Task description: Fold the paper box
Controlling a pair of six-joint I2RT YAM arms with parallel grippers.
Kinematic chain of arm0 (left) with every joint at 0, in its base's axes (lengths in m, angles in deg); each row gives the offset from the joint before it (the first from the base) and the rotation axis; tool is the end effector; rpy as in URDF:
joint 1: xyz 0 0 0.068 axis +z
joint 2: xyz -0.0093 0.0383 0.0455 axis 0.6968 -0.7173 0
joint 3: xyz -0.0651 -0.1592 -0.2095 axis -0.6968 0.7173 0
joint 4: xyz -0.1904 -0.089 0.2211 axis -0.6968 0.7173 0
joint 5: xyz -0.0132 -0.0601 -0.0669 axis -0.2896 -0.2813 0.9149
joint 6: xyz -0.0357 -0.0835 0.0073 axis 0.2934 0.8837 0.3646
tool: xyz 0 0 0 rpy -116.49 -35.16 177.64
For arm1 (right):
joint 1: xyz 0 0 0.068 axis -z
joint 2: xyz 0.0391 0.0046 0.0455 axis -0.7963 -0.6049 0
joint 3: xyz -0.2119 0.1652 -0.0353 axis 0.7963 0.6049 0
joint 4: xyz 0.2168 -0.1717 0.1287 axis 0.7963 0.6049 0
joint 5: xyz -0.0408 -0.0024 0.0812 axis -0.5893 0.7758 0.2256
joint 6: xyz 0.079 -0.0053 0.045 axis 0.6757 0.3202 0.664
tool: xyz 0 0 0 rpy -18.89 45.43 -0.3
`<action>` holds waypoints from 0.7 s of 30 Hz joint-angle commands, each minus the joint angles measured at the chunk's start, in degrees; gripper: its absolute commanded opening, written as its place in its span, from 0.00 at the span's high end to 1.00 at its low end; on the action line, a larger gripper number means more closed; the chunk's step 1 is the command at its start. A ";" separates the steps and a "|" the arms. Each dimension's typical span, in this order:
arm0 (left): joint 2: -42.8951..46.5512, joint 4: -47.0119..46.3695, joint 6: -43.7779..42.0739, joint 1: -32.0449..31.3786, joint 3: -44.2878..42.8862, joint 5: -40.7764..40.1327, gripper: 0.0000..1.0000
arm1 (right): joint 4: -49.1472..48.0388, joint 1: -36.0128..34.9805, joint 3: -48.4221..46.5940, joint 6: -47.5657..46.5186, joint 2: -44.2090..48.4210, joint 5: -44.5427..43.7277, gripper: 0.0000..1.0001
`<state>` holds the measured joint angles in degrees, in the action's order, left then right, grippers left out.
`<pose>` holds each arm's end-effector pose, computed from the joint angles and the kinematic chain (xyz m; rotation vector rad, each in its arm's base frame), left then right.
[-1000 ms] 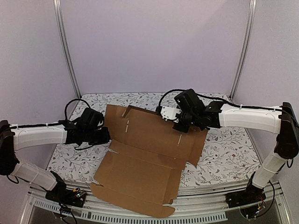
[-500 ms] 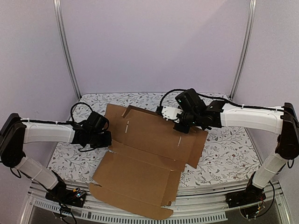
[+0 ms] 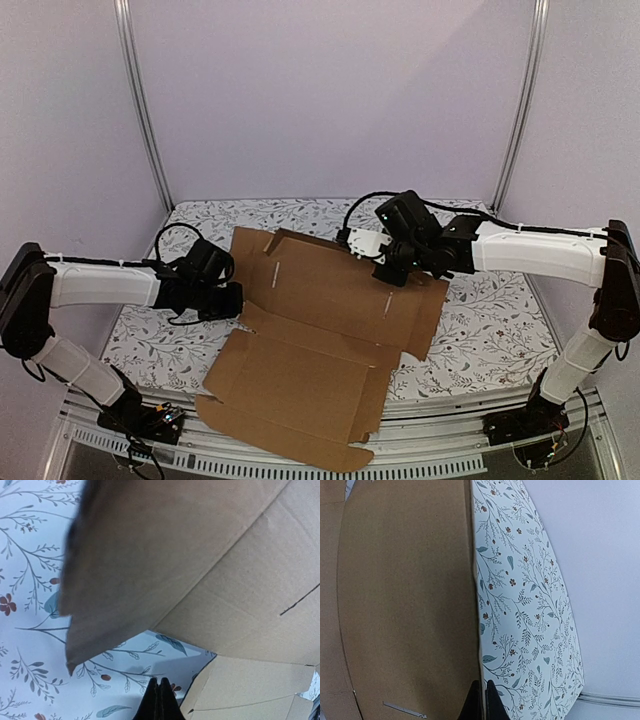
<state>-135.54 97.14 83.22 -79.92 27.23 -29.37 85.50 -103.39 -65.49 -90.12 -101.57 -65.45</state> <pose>0.2692 -0.1868 0.0921 -0.1728 2.6010 -0.4296 0.2976 0.3218 0.2150 -1.4588 1.7942 -0.2428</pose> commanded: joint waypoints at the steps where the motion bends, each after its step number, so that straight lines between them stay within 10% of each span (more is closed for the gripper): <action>1: 0.71 -1.90 0.46 -2.05 -1.26 4.12 1.00 | -1.90 0.09 -1.03 2.58 0.50 1.01 1.00; 21: -1.62 -3.62 3.13 -9.58 -4.31 4.12 1.00 | -2.09 0.10 -0.84 3.82 0.04 0.84 1.00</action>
<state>-135.56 95.11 85.60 -87.37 24.78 -25.77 85.70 -103.32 -65.49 -88.09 -101.57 -65.77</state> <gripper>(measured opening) 0.005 0.007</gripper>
